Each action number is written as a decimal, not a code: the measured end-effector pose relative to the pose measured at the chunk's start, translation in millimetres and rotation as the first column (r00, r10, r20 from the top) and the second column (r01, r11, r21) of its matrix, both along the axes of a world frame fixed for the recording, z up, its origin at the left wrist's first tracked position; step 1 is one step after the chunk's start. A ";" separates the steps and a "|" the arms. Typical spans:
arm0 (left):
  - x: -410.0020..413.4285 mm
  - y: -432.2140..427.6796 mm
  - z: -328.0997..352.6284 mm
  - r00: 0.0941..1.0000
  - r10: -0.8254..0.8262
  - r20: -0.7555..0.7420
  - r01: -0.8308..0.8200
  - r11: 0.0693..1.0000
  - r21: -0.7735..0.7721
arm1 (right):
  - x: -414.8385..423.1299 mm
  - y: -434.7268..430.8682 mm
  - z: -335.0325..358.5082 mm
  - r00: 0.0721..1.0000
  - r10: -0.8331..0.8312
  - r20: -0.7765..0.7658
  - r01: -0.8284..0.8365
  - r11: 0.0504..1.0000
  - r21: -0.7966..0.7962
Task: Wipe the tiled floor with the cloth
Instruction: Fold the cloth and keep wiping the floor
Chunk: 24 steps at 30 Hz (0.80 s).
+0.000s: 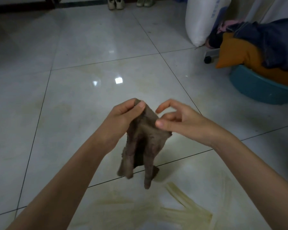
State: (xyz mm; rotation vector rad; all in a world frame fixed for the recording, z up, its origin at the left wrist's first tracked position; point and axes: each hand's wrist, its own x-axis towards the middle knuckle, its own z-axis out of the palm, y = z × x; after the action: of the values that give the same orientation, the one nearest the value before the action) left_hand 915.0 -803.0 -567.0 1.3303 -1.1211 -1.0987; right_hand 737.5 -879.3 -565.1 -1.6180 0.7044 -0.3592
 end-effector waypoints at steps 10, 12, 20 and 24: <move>44.8 15.0 -10.7 0.956 0.281 -0.084 -0.276 0.959 0.058 | -16.3 -25.0 -36.4 0.818 0.332 -0.470 -0.324 0.941 0.100; 56.0 15.1 -17.1 0.946 0.313 -0.084 -0.305 0.948 0.093 | -22.1 -31.0 -46.4 0.817 0.253 -0.519 -0.286 0.958 0.016; 84.6 -10.5 -46.0 0.904 0.419 0.080 -0.426 0.895 0.129 | -17.5 -85.4 -44.9 0.792 -0.164 -0.588 -0.190 0.849 -0.494; 98.8 -32.7 -32.7 0.898 0.438 0.042 -0.440 0.897 0.044 | -11.5 -108.5 -24.0 0.832 -0.373 -0.410 -0.050 0.686 -0.726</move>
State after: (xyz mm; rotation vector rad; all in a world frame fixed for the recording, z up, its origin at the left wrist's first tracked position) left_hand 1013.8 -835.7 -599.7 1.5519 -0.7604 -0.7769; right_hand 726.0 -987.8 -589.1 -2.4686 1.2573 -0.3373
